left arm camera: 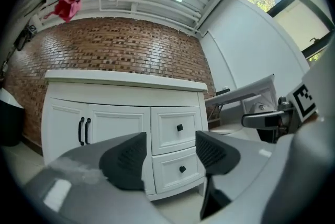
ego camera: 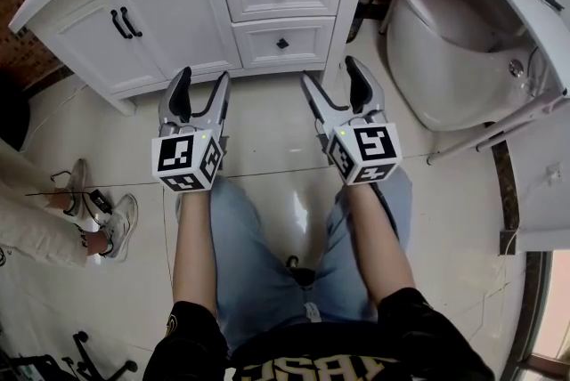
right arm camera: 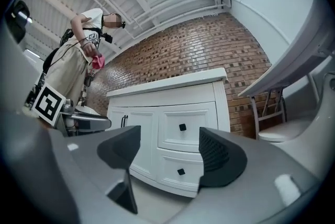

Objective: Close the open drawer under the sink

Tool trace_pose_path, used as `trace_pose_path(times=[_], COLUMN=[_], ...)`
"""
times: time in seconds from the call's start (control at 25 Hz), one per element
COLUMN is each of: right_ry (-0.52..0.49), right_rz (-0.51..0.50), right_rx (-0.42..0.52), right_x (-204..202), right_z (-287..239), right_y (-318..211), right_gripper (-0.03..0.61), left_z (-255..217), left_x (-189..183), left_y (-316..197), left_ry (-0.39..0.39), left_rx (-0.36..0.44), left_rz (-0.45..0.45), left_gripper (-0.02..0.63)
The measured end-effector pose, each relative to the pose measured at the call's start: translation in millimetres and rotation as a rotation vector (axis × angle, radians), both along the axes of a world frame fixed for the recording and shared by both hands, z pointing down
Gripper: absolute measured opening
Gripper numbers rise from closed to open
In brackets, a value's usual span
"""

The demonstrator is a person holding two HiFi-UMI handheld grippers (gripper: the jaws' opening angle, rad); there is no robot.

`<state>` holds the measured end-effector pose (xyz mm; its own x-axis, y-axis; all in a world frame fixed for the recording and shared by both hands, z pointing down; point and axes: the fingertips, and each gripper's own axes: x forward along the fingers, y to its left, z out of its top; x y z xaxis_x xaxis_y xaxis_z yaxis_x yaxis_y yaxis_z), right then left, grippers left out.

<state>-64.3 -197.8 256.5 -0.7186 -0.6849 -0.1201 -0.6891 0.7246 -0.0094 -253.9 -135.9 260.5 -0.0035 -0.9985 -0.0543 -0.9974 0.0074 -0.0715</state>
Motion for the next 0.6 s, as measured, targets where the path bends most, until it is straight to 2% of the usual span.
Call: trace_pose_path(times=[0.2, 0.36, 0.6], right_ry=[0.041, 0.052, 0.045], right_rz=[0.077, 0.132, 0.161], right_rx=[0.024, 0.021, 0.001], right_x=[17, 32, 41], right_z=[-1, 0, 1], right_y=[-7, -18, -23], right_gripper=[0.345, 0.345, 0.345], left_z=[-1, 2, 6], left_x=[19, 17, 13], left_y=[-5, -6, -3], left_ry=[-0.021, -0.019, -0.020], left_rx=[0.003, -0.009, -0.025], left_rz=[0.022, 0.012, -0.006], left_gripper=[0.298, 0.298, 0.298])
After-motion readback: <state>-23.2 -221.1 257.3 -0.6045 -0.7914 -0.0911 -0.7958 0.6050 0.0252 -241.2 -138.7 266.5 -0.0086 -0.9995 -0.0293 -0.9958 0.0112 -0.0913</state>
